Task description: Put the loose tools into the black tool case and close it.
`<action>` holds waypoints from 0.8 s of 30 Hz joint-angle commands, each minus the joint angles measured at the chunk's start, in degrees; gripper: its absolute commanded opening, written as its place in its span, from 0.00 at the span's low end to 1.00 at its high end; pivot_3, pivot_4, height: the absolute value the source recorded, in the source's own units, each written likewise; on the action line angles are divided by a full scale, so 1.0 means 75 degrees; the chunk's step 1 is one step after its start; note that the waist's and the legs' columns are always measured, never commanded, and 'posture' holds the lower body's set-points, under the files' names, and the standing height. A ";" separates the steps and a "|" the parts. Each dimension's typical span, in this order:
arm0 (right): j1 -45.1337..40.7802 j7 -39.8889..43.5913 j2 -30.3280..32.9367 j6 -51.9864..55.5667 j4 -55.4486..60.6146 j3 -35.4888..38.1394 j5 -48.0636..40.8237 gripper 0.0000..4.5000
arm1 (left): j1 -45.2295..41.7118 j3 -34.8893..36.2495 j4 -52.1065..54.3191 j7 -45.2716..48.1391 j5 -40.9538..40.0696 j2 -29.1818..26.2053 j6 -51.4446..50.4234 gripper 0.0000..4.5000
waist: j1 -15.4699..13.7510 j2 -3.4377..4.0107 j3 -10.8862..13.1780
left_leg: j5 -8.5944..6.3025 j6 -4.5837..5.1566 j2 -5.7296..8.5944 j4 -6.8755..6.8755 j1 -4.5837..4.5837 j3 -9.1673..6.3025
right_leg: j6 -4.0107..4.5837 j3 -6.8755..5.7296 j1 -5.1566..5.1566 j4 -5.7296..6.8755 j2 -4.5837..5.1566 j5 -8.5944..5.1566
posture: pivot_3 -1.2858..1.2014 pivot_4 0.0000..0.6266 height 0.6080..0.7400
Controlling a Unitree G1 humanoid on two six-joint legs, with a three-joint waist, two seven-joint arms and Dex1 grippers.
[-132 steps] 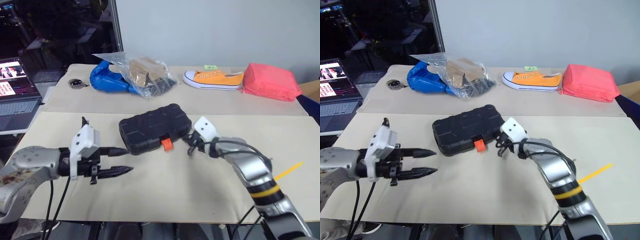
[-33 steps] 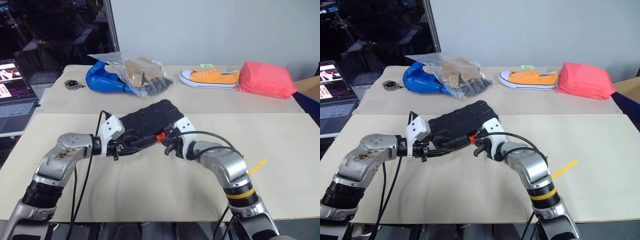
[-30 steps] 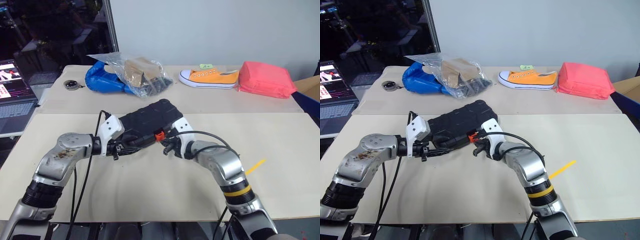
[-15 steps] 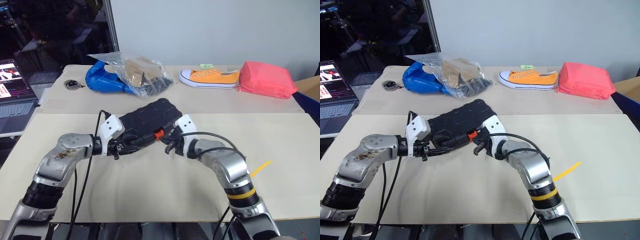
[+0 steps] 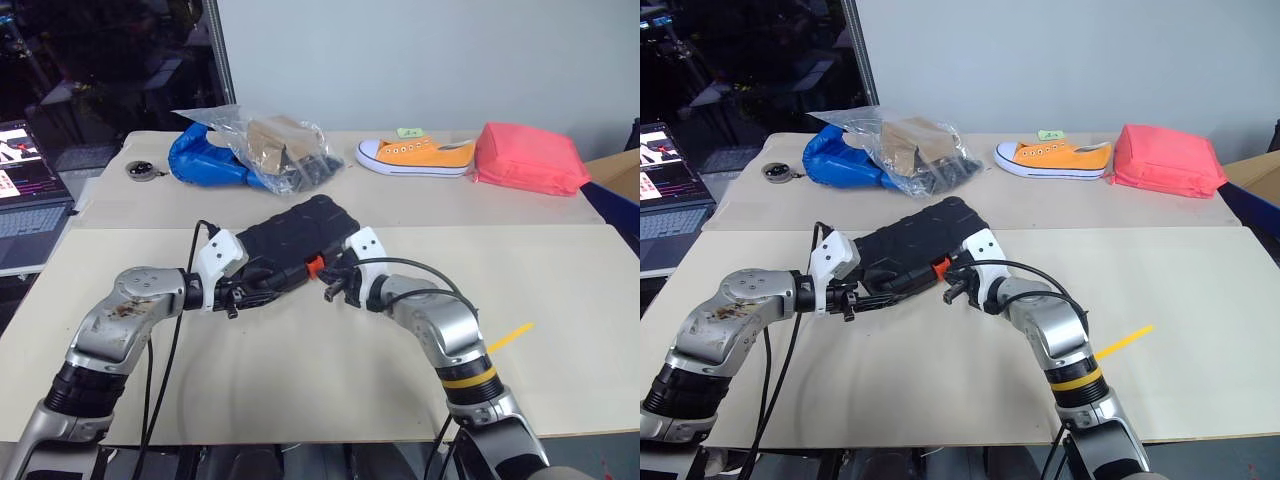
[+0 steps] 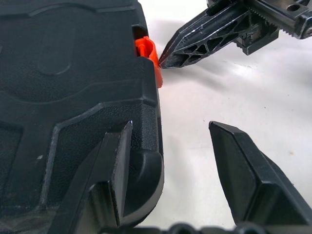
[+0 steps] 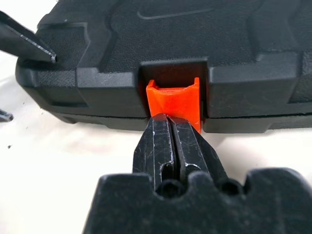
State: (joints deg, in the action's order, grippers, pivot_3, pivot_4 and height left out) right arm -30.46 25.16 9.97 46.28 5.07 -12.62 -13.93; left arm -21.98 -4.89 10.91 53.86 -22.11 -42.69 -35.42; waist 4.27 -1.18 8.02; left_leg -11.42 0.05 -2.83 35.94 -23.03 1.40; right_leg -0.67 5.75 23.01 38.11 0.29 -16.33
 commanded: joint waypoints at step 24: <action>0.0093 0.0208 0.0108 -0.0938 -0.0527 -0.0124 0.0494 0.01 | 0.0304 -0.0134 -0.0077 -0.0118 0.0093 0.0014 -0.0270 0.59 | -0.0027 0.0000 -0.0010 | 0.0000 0.0000 0.0003 -0.0003 -0.0005 0.0002 | 0.0012 0.0001 -0.0002 -0.0008 0.0007 0.0006 | 0.52 0.24 1.00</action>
State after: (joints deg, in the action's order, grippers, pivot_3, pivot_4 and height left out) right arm -30.39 26.25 9.62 37.84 2.82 -11.40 -11.93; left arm -21.44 -4.83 11.55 53.21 -22.32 -42.40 -35.42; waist 4.07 -1.18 7.94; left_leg -11.43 0.05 -2.81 35.92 -23.06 1.41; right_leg -0.58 5.76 22.99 38.06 0.34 -16.29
